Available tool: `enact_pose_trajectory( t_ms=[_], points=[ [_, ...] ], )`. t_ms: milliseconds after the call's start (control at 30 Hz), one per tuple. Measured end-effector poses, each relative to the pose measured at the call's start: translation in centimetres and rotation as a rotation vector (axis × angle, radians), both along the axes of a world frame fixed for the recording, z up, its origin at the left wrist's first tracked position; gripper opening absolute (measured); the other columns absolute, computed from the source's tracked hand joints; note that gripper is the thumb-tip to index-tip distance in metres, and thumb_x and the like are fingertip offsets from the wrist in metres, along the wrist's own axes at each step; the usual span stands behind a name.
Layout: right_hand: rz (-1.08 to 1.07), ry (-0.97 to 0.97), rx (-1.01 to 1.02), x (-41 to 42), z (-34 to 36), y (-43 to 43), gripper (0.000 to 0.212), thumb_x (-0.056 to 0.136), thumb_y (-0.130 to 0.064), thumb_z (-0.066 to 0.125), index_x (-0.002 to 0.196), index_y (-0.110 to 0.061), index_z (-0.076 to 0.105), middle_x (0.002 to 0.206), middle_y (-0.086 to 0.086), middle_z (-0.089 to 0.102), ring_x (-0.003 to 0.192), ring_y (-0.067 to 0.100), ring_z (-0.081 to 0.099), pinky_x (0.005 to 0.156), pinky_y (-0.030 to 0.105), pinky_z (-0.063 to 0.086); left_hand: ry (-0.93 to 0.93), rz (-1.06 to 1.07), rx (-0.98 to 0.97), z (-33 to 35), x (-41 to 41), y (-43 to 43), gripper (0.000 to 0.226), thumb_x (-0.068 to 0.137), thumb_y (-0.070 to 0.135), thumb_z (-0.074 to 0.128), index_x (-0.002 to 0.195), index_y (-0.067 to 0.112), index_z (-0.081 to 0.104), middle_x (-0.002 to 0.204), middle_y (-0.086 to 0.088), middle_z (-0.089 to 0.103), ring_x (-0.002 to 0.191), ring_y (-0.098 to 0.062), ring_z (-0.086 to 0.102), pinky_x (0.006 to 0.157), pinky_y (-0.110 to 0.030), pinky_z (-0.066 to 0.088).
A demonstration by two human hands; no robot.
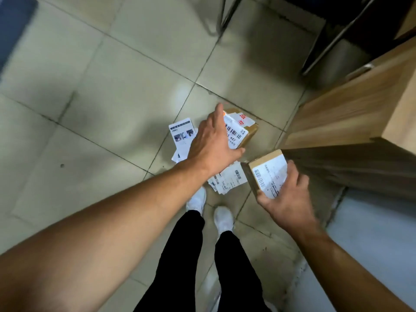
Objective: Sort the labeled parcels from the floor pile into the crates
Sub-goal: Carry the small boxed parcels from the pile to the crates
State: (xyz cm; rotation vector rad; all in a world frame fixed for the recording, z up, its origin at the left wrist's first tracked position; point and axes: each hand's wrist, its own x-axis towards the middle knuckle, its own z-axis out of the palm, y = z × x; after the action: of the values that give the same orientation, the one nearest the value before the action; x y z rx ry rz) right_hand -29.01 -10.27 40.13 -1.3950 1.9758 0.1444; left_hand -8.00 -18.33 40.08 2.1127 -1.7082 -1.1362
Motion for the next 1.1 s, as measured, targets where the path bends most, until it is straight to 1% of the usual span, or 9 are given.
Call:
enact_pose_trajectory(
  t_ms=[67,167,300,433,533,667,833,1000,1100],
  points=[
    [0.004,-0.061,-0.076,1.6,4.5,-0.1,0.115,0.068,-0.042,0.086,0.155,-0.026,0.013,0.129,0.012,0.033,0.119,0.037,0.044,0.105,0.048,0.044,-0.015,0.032,-0.016,5.1,1.5,1.5,0.125,0.073,0.043,0.086,0.161,0.016,0.001,0.152,-0.008,0.038,0.141,-0.027,0.034,0.11,-0.038,0.035],
    [0.047,-0.157,-0.145,3.4,10.7,-0.4,0.113,0.068,-0.044,0.084,0.154,-0.031,0.012,0.131,0.009,0.033,0.122,0.034,0.043,0.108,0.05,0.044,-0.075,0.081,-0.092,12.5,3.6,3.6,0.123,0.073,0.042,0.086,0.161,0.016,0.004,0.15,-0.007,0.036,0.139,-0.026,0.034,0.108,-0.038,0.038],
    [0.09,-0.249,-0.179,5.4,18.7,-0.7,0.108,0.077,-0.05,0.077,0.159,-0.029,0.01,0.136,0.006,0.035,0.127,0.03,0.045,0.104,0.043,0.042,-0.167,0.225,-0.216,21.4,6.4,6.6,0.122,0.074,0.046,0.081,0.161,0.016,0.0,0.145,-0.004,0.033,0.136,-0.023,0.036,0.103,-0.038,0.044],
    [0.176,-0.293,-0.283,7.8,26.2,-0.8,0.102,0.084,-0.045,0.072,0.162,-0.023,0.009,0.146,0.011,0.036,0.135,0.029,0.039,0.108,0.045,0.038,-0.205,0.362,-0.283,27.8,8.6,10.0,0.12,0.078,0.049,0.077,0.161,0.014,-0.003,0.146,-0.003,0.033,0.135,-0.025,0.033,0.107,-0.042,0.042],
    [0.296,-0.31,-0.341,10.5,30.1,0.0,0.102,0.086,-0.047,0.072,0.161,-0.029,0.006,0.146,0.01,0.035,0.132,0.029,0.042,0.106,0.045,0.04,-0.193,0.51,-0.342,31.5,10.6,12.9,0.117,0.08,0.048,0.075,0.162,0.013,0.0,0.146,-0.003,0.033,0.132,-0.027,0.033,0.108,-0.044,0.04],
    [0.466,-0.351,-0.392,15.9,33.7,2.0,0.11,0.081,-0.049,0.076,0.16,-0.036,0.002,0.144,0.007,0.035,0.13,0.025,0.041,0.102,0.044,0.043,-0.181,0.678,-0.403,35.3,15.2,18.0,0.115,0.08,0.049,0.076,0.162,0.016,0.002,0.148,0.0,0.032,0.133,-0.024,0.033,0.108,-0.036,0.036],
    [0.723,-0.384,-0.423,26.6,35.9,7.2,0.115,0.074,-0.038,0.083,0.159,-0.037,0.006,0.138,0.008,0.036,0.127,0.027,0.04,0.106,0.044,0.043,-0.245,0.854,-0.417,37.5,24.0,27.4,0.116,0.077,0.049,0.078,0.162,0.019,0.005,0.146,0.0,0.036,0.133,-0.023,0.032,0.108,-0.038,0.037],
    [0.943,-0.432,-0.426,40.4,36.6,17.3,0.116,0.068,-0.027,0.085,0.159,-0.034,0.014,0.134,0.006,0.036,0.119,0.031,0.044,0.104,0.047,0.045,-0.177,1.061,-0.356,37.5,33.6,42.7,0.119,0.078,0.038,0.077,0.161,0.025,-0.007,0.15,0.002,0.027,0.139,-0.02,0.027,0.113,-0.034,0.034],
    [1.091,-0.488,-0.396,48.0,36.0,25.3,0.111,0.068,-0.029,0.085,0.157,-0.03,0.019,0.134,0.006,0.038,0.117,0.032,0.044,0.101,0.048,0.046,-0.153,1.23,-0.35,37.3,38.2,53.0,0.119,0.08,0.04,0.074,0.159,0.032,-0.014,0.151,0.012,0.021,0.141,-0.015,0.024,0.113,-0.034,0.036]
  ],
)
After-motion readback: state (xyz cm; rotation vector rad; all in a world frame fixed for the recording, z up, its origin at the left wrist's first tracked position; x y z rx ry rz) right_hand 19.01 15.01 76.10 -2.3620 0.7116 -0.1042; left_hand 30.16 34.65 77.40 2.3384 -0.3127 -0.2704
